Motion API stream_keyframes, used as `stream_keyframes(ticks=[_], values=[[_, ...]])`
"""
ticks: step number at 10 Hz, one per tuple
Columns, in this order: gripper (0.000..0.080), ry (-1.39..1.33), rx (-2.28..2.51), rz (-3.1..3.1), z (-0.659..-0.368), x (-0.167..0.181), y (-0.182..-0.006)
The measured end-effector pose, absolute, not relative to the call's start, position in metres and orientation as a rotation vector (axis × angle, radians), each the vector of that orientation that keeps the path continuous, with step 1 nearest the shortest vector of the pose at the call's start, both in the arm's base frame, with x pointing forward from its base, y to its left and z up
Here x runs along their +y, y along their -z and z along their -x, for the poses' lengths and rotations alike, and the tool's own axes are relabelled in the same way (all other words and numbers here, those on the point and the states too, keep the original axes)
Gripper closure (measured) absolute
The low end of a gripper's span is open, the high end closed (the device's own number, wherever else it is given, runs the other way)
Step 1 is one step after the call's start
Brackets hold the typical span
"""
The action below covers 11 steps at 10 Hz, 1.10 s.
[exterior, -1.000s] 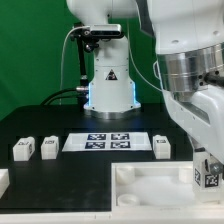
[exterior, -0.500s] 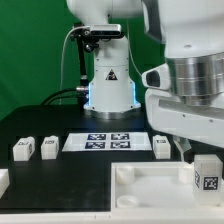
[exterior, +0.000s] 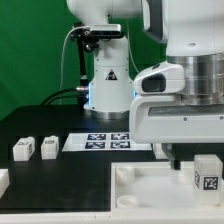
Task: Assemble one leg
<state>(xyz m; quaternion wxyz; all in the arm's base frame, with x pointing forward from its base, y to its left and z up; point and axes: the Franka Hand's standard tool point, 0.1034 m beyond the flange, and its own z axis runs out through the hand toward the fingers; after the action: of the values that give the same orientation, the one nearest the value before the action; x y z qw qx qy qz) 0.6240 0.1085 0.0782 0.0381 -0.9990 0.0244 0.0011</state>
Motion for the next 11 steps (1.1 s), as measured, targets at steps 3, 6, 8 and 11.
stream_keyframes(ticks=[3,6,8,11], values=[[0.0151,0.035,-0.123,3.055,-0.6306,0.1135,-0.0825],[0.0412,0.025,0.111,3.051,-0.6305,0.1144,-0.0826],[0.0509,0.010,0.406,3.020,-0.6306,0.1142,-0.0826],[0.0509,-0.030,1.096,2.821,-0.6319,0.1090,-0.0823]])
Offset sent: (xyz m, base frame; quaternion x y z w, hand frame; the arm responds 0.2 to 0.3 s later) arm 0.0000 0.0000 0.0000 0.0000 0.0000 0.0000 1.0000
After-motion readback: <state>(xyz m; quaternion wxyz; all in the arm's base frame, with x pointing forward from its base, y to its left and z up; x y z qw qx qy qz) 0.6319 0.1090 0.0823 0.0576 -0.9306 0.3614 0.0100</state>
